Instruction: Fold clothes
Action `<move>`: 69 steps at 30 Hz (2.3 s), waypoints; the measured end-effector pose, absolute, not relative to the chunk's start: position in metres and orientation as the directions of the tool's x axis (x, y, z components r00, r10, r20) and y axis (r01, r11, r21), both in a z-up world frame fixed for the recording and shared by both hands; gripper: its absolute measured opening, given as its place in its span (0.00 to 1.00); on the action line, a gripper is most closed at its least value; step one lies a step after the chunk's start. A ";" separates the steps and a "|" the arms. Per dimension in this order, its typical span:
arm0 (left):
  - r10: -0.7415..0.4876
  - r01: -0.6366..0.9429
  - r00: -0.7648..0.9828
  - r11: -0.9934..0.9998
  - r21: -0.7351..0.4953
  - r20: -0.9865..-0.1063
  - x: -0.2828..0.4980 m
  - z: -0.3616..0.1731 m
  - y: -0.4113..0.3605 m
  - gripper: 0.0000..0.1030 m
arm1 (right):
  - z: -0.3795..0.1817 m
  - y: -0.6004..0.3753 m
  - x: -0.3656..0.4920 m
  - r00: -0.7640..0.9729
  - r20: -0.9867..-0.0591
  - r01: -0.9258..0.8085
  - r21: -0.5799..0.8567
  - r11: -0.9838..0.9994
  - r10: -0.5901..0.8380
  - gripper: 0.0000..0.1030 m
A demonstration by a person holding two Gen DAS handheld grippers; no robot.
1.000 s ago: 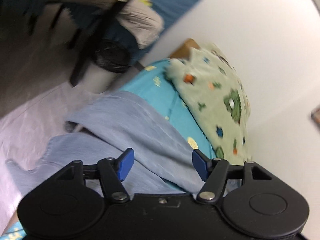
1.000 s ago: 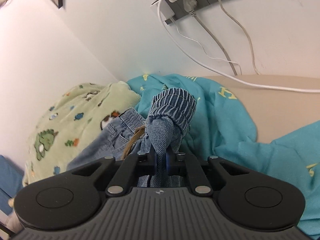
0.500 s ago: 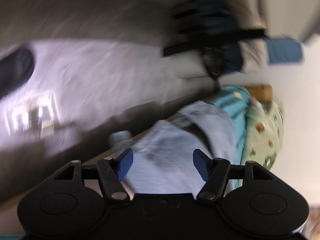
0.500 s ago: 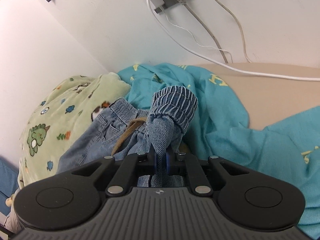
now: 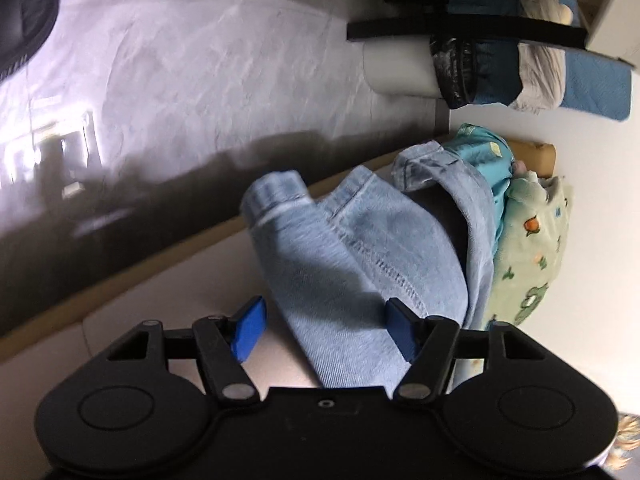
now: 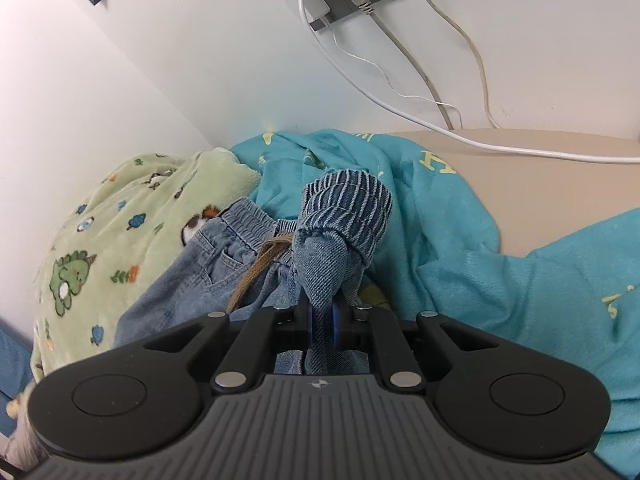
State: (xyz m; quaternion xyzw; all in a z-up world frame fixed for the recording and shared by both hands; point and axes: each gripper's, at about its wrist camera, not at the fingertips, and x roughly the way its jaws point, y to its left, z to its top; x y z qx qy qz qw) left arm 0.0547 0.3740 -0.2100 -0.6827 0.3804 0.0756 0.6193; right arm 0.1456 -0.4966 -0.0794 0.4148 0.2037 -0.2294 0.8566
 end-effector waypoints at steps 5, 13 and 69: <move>-0.387 -0.569 0.742 0.070 -0.820 -0.548 0.057 -0.196 0.374 0.11 | -0.084 -0.501 0.137 0.828 -0.519 0.555 0.703 0.445 -0.214 0.09; -0.266 -0.499 0.824 0.078 -0.863 -0.500 0.039 -0.137 0.380 0.02 | -0.060 -0.498 0.120 0.837 -0.471 0.547 0.706 0.451 -0.278 0.06; -0.401 -0.525 0.764 0.070 -0.848 -0.506 0.198 -0.171 0.378 0.60 | -0.061 -0.366 0.285 0.829 -0.537 0.241 0.090 0.966 -0.157 0.60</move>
